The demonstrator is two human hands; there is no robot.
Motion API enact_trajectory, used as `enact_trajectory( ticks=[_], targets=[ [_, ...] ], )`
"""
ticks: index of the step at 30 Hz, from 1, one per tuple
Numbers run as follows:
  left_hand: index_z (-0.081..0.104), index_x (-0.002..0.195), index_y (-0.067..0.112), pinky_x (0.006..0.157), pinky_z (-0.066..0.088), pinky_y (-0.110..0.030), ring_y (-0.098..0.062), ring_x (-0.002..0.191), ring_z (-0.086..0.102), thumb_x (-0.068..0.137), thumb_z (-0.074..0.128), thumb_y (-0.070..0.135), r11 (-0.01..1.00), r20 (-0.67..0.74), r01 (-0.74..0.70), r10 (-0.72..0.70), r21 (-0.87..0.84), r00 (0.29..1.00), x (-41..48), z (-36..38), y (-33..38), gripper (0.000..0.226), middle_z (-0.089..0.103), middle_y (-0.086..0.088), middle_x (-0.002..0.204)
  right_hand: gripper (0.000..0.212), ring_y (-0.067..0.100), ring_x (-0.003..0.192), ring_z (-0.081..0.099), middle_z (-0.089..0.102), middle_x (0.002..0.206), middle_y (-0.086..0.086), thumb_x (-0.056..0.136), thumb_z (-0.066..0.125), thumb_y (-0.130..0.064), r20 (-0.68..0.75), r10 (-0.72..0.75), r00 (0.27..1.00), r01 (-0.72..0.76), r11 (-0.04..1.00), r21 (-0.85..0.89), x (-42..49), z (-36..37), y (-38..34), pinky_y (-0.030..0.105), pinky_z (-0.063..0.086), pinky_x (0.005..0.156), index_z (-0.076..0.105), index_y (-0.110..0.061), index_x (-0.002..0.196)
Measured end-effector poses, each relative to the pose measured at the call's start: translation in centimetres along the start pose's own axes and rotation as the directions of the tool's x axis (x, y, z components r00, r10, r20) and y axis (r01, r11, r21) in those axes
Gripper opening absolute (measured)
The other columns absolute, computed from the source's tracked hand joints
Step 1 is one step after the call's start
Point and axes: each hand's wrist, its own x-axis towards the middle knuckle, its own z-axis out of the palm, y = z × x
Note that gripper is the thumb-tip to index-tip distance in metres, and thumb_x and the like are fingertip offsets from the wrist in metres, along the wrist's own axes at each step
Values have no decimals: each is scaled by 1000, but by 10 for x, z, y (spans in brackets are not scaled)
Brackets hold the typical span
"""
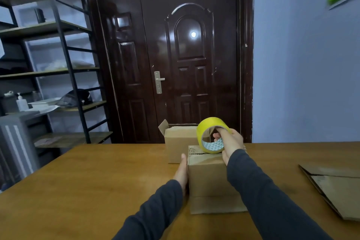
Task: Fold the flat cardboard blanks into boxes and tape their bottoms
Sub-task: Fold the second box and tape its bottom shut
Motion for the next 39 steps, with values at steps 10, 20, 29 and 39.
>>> enact_trajectory(
  ticks=[10,20,29,39],
  targets=[
    [-8,154,24,118,24,-39,-21,143,26,36,83,68,548,213,-291,202,784,956,0,-3,55,154,22,-2,158,14,23,82,64,68,80,8,80,70,-12,40,-16,999,18,999,-49,-4,-3,-2,43,53,89,67,-6,93],
    [18,147,21,100,39,-26,-13,116,46,51,94,30,570,115,-268,290,777,950,16,1,42,123,48,6,128,31,20,86,63,66,85,1,71,78,3,249,-29,968,155,850,-504,-6,-3,-3,35,50,86,63,-7,96],
    [24,141,25,89,43,-26,-14,109,49,50,94,33,567,124,-279,297,775,947,17,-1,43,115,47,8,116,14,26,97,64,69,96,6,80,68,-9,282,-53,958,243,673,-699,8,-21,-17,43,50,95,62,-20,86],
    [27,138,28,85,43,-27,-14,104,48,54,92,28,571,125,-271,281,775,951,19,-1,44,106,45,11,105,34,30,83,58,63,90,10,79,46,9,334,-286,898,395,189,-899,40,-108,-91,32,46,72,60,-20,87]
  ],
)
